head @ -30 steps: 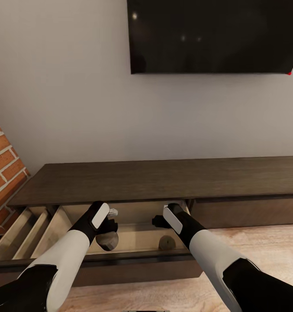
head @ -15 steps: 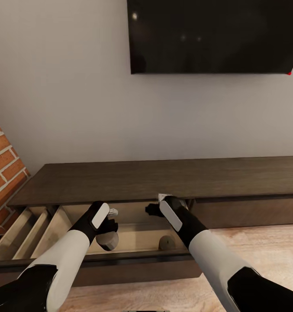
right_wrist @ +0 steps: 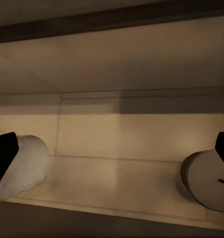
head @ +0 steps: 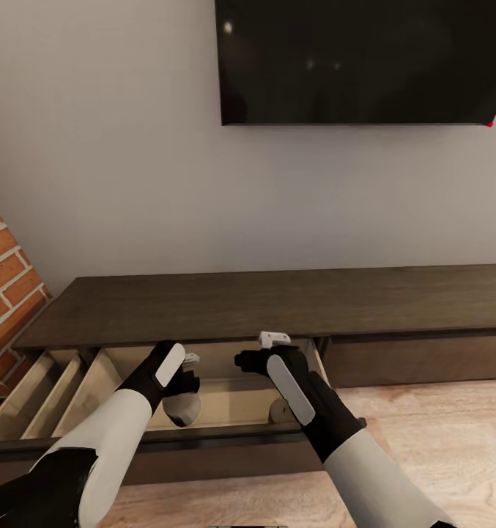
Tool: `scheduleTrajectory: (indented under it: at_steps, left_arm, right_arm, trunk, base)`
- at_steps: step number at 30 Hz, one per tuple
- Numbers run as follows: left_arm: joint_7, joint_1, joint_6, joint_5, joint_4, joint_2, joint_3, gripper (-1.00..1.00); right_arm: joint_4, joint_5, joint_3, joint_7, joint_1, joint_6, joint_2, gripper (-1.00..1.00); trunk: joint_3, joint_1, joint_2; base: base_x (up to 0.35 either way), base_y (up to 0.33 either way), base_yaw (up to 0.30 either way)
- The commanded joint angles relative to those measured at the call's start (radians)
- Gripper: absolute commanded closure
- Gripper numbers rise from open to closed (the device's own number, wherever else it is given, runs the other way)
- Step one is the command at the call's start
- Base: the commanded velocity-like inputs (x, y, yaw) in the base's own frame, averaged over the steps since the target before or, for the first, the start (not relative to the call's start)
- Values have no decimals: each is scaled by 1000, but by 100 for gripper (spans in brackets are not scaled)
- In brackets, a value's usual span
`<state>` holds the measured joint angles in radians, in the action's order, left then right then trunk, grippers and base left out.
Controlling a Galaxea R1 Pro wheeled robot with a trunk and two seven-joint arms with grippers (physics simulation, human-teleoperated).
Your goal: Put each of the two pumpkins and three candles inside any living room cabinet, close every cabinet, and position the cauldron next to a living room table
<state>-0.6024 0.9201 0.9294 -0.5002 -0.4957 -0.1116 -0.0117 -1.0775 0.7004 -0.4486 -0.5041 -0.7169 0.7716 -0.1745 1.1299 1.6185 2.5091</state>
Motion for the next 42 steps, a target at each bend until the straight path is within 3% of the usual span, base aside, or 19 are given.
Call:
scheduleTrajectory:
  at_steps: [1, 7, 12, 16, 20, 22, 26, 30, 33, 34, 36, 39, 42]
  left_arm:
    - [-9, 0, 2, -9, -1, 0, -2, -100]
    - [-10, 0, 2, -9, -1, 0, -2, -100]
    - [-9, 0, 2, -9, -6, 0, -2, -100]
    - [-5, 0, 2, -9, -98, 7, -3, -100]
    - [-2, -2, 6, -9, -254, 15, -4, -100]
    - [-2, -3, 13, -9, -406, 16, -4, -100]
    - [-1, -13, 51, -10, -619, 17, -5, -100]
    - [0, -52, 81, -12, -742, 28, -22, -100]
    - [3, -118, 90, -47, -844, 32, -40, -100]
    - [4, -170, 93, -95, -918, 32, -44, -100]
    - [4, -217, 94, -153, -985, 30, -45, -100]
    - [4, -264, 95, -213, -1045, 29, -46, -100]
    - [4, -289, 94, -241, -1066, 30, -46, -100]
  right_arm:
    - [-6, 10, -1, -13, 3, 3, 1, -100]
    - [-42, 14, -2, -16, 9, 6, 32, -100]
    - [-49, 13, -2, -16, 12, 14, 35, -100]
    - [-63, 11, -3, -23, 17, 12, 36, -100]
    - [-166, 10, -3, -107, 55, 8, 36, -100]
    - [-240, 1, -3, -145, 80, 8, 38, -100]
    - [-325, -27, -3, -163, 114, 7, 43, -100]
    - [-376, -48, -2, -168, 141, 4, 65, -100]
    - [-395, -54, -2, -168, 150, -3, 96, -100]
    - [-400, -55, -2, -169, 156, -17, 110, -100]
    - [-402, -57, -2, -169, 160, -27, 117, -100]
    - [-403, -58, -1, -168, 168, -32, 139, -100]
    - [-403, -56, -2, -166, 177, -39, 161, -100]
  trunk:
    - [1, 0, 0]
    - [1, 0, 0]
    - [1, 0, 0]
    - [1, 0, 0]
    - [1, 0, 0]
    - [1, 0, 0]
    - [1, 0, 0]
    - [1, 0, 0]
    - [1, 0, 0]
    - [1, 0, 0]
    - [1, 0, 0]
    - [1, 0, 0]
    - [1, 0, 0]
  base:
    - [0, 0, 0]
    - [0, 0, 0]
    - [0, 0, 0]
    - [0, 0, 0]
    - [0, 0, 0]
    - [0, 0, 0]
    - [0, 0, 0]
    - [0, 0, 0]
    - [0, 0, 0]
    - [0, 0, 0]
    - [0, 0, 0]
    - [0, 0, 0]
    - [-51, 0, 0]
